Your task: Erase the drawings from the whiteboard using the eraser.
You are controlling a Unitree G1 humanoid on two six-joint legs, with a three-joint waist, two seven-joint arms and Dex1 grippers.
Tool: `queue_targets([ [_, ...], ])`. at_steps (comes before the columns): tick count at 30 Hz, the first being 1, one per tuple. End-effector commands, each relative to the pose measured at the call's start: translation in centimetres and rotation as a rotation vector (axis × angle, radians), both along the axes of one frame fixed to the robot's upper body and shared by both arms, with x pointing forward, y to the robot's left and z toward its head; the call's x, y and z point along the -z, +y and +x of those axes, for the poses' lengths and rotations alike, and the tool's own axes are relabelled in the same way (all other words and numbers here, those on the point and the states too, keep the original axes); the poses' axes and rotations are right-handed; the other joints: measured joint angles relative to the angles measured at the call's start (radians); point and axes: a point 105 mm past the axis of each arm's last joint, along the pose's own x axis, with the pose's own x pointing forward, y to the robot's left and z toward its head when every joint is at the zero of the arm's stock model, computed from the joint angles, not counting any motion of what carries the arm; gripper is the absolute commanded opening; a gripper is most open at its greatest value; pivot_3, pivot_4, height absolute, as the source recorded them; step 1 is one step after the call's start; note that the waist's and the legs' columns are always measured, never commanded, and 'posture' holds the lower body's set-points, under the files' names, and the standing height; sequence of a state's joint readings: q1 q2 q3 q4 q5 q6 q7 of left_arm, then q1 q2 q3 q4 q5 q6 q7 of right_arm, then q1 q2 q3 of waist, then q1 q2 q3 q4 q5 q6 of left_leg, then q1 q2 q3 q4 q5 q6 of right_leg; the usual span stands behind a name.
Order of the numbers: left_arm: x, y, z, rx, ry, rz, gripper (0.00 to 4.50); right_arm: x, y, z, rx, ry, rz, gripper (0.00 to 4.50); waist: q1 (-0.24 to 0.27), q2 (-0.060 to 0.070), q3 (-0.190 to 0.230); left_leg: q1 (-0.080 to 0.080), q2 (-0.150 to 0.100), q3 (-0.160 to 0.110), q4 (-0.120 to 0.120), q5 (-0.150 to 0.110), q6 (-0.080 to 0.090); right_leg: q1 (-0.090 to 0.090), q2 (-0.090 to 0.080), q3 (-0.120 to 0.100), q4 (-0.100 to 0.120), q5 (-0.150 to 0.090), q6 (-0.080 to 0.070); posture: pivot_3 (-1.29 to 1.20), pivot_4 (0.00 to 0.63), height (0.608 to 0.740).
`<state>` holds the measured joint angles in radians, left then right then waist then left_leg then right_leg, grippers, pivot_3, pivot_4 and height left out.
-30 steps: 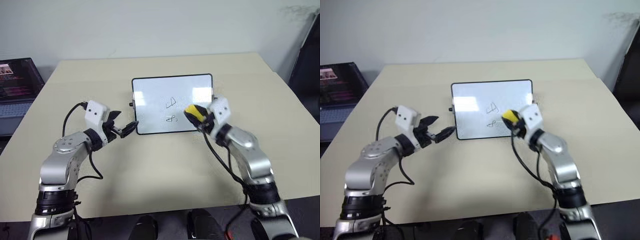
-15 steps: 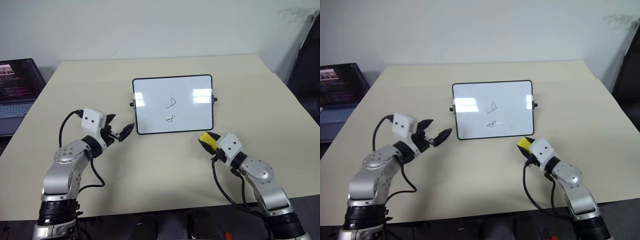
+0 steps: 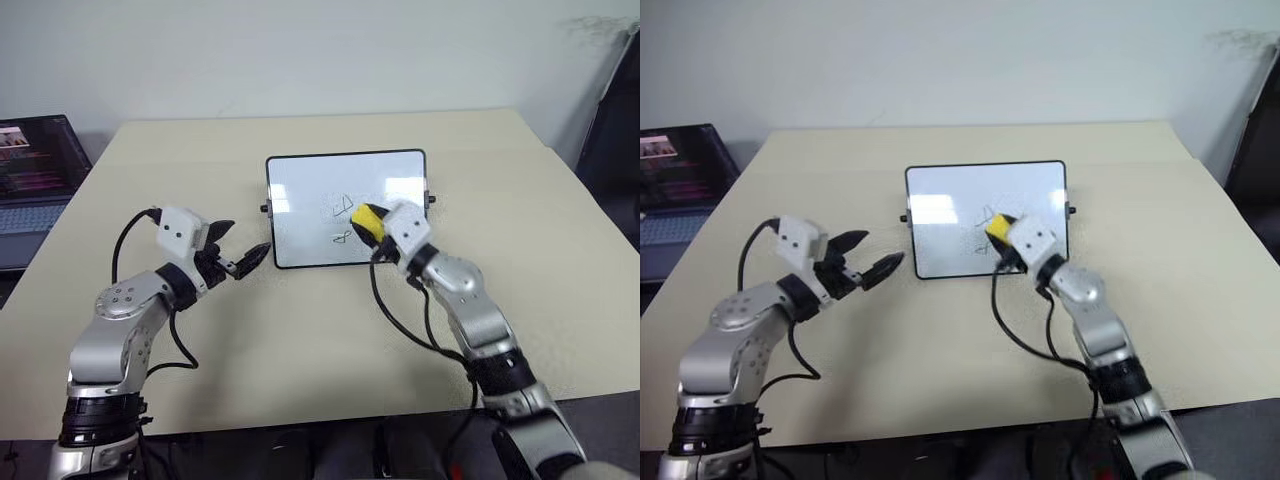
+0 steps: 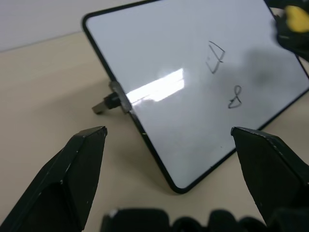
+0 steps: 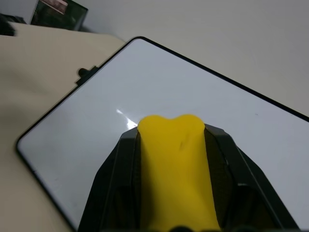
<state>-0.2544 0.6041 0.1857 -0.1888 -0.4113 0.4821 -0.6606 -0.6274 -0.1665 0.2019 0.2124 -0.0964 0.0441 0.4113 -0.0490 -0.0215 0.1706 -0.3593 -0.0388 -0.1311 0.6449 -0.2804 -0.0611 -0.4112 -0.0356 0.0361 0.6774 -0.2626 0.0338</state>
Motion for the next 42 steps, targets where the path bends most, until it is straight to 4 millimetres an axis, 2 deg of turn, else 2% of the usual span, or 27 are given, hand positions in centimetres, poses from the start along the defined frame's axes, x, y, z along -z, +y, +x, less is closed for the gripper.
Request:
queue_targets([
  [1, -2.0, -0.3, 0.2, 0.029, -0.066, 0.036, 4.5, -1.7, 1.4, 1.9, 0.019, -0.089, 0.019, 1.43, -0.001, -0.001, 0.001, 0.0, 0.0, 0.0, 0.0, 0.0, 0.0, 0.0, 0.0, 0.0, 0.0, 0.0, 0.0, 0.0, 0.15, 0.74],
  [4, -2.2, -0.1, 0.5, 0.025, -0.071, 0.042, 4.5, -2.2, 1.5, 3.8, 0.073, -0.106, 0.057, 1.43, -0.003, -0.002, 0.001, -0.002, 0.0, 0.0, 0.0, 0.0, 0.0, -0.002, 0.0, 0.0, 0.0, 0.0, 0.0, 0.0, 0.15, 0.74],
  [9, -2.2, 0.3, 0.2, 0.015, -0.075, 0.055, 4.5, -1.8, 1.3, 5.5, 0.141, -0.095, 0.094, 1.43, -0.007, -0.002, 0.002, -0.004, 0.0, 0.0, -0.001, 0.0, 0.0, -0.005, 0.0, 0.001, 0.0, 0.0, 0.0, 0.0, 0.15, 0.74],
  [13, -1.9, 0.9, -0.1, -0.012, -0.07, 0.056, 4.5, -0.1, 1.9, 6.1, 0.152, -0.015, 0.086, 1.43, -0.011, -0.002, 0.001, -0.004, 0.0, 0.002, -0.001, 0.0, 0.0, -0.007, -0.001, 0.002, 0.001, 0.0, 0.0, 0.0, 0.15, 0.74],
  [18, -1.5, 1.5, -0.5, -0.037, -0.065, 0.062, 4.5, 3.0, 4.2, 5.2, 0.084, 0.085, 0.027, 1.43, -0.023, -0.002, 0.001, -0.001, 0.0, 0.002, -0.001, 0.0, 0.0, -0.006, 0.0, 0.002, 0.003, 0.001, -0.002, 0.0, 0.15, 0.74],
  [22, -1.7, 2.2, -0.5, -0.062, -0.068, 0.065, 4.5, 5.6, 6.6, 3.7, 0.013, 0.138, -0.038, 1.43, -0.034, -0.002, 0.001, 0.008, 0.0, 0.002, -0.001, 0.0, 0.0, 0.002, 0.003, 0.002, 0.003, 0.001, -0.002, 0.0, 0.15, 0.74],
  [27, -2.0, 2.3, -0.2, -0.065, -0.077, 0.065, 4.5, 8.5, 7.6, 2.2, -0.038, 0.186, -0.129, 1.43, -0.036, -0.002, 0.001, 0.014, 0.002, 0.003, -0.001, 0.0, 0.001, 0.007, 0.011, 0.004, 0.003, 0.002, -0.003, 0.0, 0.15, 0.74],
  [31, -1.9, 2.3, -0.1, -0.065, -0.074, 0.064, 4.5, 7.5, 7.0, 2.8, -0.008, 0.146, -0.109, 1.43, -0.035, -0.002, 0.001, 0.014, 0.003, 0.003, 0.0, 0.0, 0.0, 0.007, 0.012, 0.004, 0.003, 0.004, -0.005, 0.0, 0.15, 0.74],
  [34, -1.6, 2.2, 0.0, -0.061, -0.067, 0.06, 4.5, 3.9, 4.4, 5.0, 0.109, 0.072, -0.02, 1.43, -0.03, -0.002, 0.001, 0.014, 0.006, 0.002, 0.0, 0.0, 0.0, 0.007, 0.014, 0.004, 0.003, 0.004, -0.006, 0.0, 0.15, 0.74],
  [36, -1.5, 2.1, 0.0, -0.054, -0.063, 0.056, 4.5, 2.6, 2.7, 6.0, 0.18, 0.056, 0.017, 1.43, -0.023, -0.002, 0.002, 0.013, 0.011, 0.003, 0.001, 0.001, -0.001, 0.007, 0.014, 0.004, 0.003, 0.005, -0.007, 0.0, 0.15, 0.74],
  [40, -1.3, 1.9, 0.1, -0.049, -0.062, 0.051, 4.5, 2.2, 0.7, 6.9, 0.262, 0.057, 0.013, 1.43, -0.016, -0.002, 0.001, 0.012, 0.011, 0.005, 0.0, 0.001, -0.001, 0.007, 0.014, 0.003, 0.002, 0.005, -0.007, 0.0, 0.15, 0.74],
  [42, -1.3, 1.6, 0.1, -0.041, -0.061, 0.047, 4.5, 2.4, -1.1, 7.5, 0.318, 0.068, -0.007, 1.43, -0.017, -0.002, 0.001, 0.013, 0.013, 0.008, -0.001, 0.001, -0.001, 0.007, 0.015, 0.004, 0.002, 0.005, -0.007, 0.0, 0.15, 0.74],
])
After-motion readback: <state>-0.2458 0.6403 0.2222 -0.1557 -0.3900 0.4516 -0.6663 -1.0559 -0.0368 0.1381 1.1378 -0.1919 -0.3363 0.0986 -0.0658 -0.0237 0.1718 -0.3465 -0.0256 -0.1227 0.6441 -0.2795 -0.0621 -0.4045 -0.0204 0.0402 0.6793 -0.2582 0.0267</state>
